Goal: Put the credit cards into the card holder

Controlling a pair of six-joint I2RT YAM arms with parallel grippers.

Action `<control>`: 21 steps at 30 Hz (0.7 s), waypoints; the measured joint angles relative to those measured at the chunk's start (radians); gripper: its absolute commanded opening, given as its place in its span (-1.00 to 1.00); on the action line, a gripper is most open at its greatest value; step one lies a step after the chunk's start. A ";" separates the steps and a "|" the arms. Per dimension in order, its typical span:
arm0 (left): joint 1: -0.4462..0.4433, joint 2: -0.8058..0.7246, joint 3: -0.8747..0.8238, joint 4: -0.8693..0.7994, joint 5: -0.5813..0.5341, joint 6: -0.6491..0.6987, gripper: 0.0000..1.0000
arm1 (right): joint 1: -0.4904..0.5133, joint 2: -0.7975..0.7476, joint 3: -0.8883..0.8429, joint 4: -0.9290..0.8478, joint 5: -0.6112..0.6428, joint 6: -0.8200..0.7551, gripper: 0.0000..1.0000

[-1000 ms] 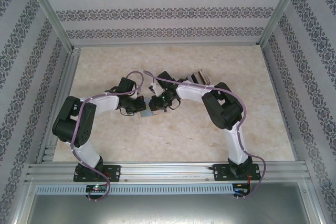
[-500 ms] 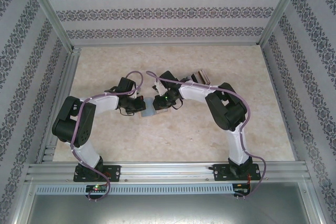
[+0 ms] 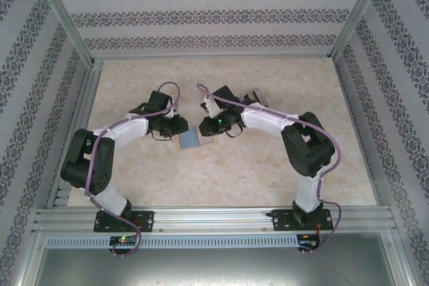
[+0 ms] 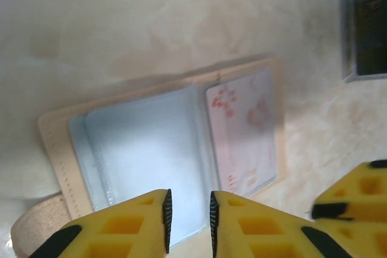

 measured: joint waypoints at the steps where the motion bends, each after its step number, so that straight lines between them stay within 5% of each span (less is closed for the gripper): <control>1: 0.000 0.000 0.014 -0.002 -0.002 0.000 -0.47 | -0.005 -0.011 -0.024 0.010 -0.003 0.005 -0.62; 9: 0.000 0.026 0.074 -0.002 0.013 -0.001 -0.44 | -0.153 -0.151 -0.187 0.032 -0.007 0.027 -0.57; 21: -0.002 0.106 0.132 0.005 0.054 -0.010 -0.40 | -0.426 -0.301 -0.211 0.055 -0.002 0.032 -0.36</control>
